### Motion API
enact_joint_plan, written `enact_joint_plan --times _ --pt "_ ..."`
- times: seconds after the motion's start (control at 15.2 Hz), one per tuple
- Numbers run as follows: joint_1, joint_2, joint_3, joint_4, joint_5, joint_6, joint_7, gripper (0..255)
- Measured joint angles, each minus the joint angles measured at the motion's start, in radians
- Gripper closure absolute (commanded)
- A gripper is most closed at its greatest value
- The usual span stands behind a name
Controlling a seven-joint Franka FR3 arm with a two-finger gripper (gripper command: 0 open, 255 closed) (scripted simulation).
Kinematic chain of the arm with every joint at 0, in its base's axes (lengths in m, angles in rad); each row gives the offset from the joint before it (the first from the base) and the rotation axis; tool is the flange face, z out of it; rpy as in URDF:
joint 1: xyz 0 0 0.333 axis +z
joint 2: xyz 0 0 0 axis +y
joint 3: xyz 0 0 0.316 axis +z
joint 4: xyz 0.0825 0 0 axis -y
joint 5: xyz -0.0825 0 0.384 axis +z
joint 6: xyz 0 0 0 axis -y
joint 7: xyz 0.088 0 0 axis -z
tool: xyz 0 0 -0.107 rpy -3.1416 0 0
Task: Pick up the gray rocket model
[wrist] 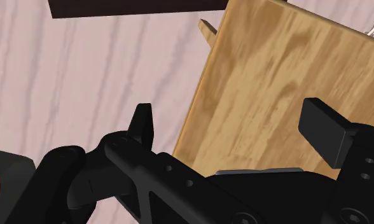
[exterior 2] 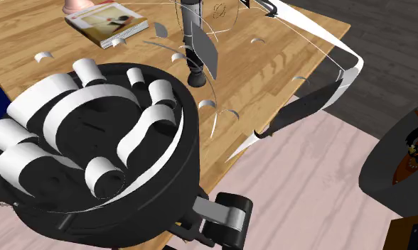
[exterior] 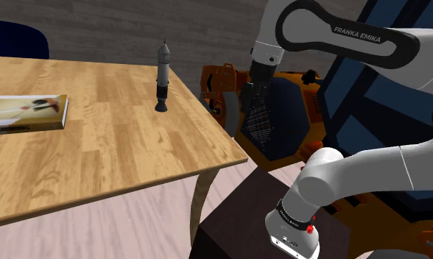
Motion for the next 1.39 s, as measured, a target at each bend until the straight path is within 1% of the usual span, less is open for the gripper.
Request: enact_joint_plan --times 0.07,0.13,0.2,0.4,0.59,0.86,0.99,1.12,1.25,1.32,1.39 --pt "0.000 0.000 0.000 0.000 0.000 0.000 0.000 0" --pt "0.002 -0.007 -0.007 -0.016 0.001 0.027 -0.013 0" --pt "0.006 -0.003 -0.014 -0.032 0.006 0.077 -0.030 0" --pt "0.025 -0.014 -0.047 -0.119 0.027 0.274 -0.102 0" --pt "0.056 -0.002 -0.079 -0.204 0.064 0.500 -0.183 0" --pt "0.123 0.048 -0.138 -0.261 0.136 0.779 -0.312 0" --pt "0.179 0.103 -0.185 -0.276 0.190 0.931 -0.401 0" --pt "0.257 0.149 -0.237 -0.282 0.258 1.072 -0.495 0" --pt "0.372 0.210 -0.327 -0.266 0.347 1.208 -0.621 0" --pt "0.441 0.229 -0.378 -0.257 0.397 1.267 -0.691 0" --pt "0.524 0.246 -0.442 -0.245 0.453 1.327 -0.768 0"
